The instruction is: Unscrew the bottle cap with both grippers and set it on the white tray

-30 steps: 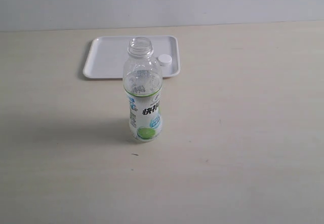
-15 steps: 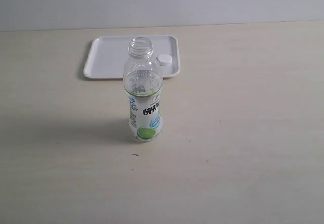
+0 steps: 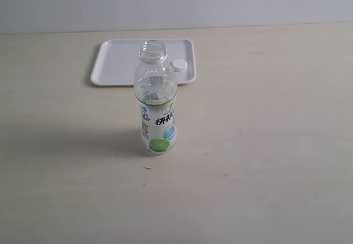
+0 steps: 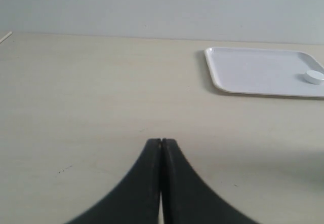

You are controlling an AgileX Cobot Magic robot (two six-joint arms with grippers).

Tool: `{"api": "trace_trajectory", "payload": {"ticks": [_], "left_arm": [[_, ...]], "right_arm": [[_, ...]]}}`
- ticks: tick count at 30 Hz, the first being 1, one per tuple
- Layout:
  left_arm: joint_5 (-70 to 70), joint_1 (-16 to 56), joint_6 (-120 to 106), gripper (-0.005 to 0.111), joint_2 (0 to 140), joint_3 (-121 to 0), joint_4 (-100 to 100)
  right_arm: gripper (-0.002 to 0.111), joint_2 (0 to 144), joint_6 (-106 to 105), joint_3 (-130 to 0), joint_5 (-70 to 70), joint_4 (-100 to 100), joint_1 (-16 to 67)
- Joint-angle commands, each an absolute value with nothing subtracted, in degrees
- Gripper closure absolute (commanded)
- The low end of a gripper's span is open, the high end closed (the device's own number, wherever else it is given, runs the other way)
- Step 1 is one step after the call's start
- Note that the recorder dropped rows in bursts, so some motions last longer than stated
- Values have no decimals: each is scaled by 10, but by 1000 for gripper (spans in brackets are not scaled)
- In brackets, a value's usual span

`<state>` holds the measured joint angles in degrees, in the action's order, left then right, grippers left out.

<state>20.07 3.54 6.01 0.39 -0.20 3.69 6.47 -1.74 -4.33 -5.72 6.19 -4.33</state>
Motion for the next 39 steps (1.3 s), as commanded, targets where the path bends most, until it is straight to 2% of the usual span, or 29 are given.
{"api": "trace_trajectory", "payload": {"ticks": [1, 7, 12, 39], "left_arm": [[200, 35, 62, 107, 0, 0, 39], [200, 35, 63, 107, 0, 0, 39], [200, 35, 62, 107, 0, 0, 39], [200, 35, 62, 107, 0, 0, 39]], "right_arm": [[108, 41, -14, -38, -111, 61, -47], [108, 8, -14, -38, -207, 45, -47], [108, 0, -12, -38, -226, 31, -47], [108, 0, -12, -38, -225, 31, -47]]}}
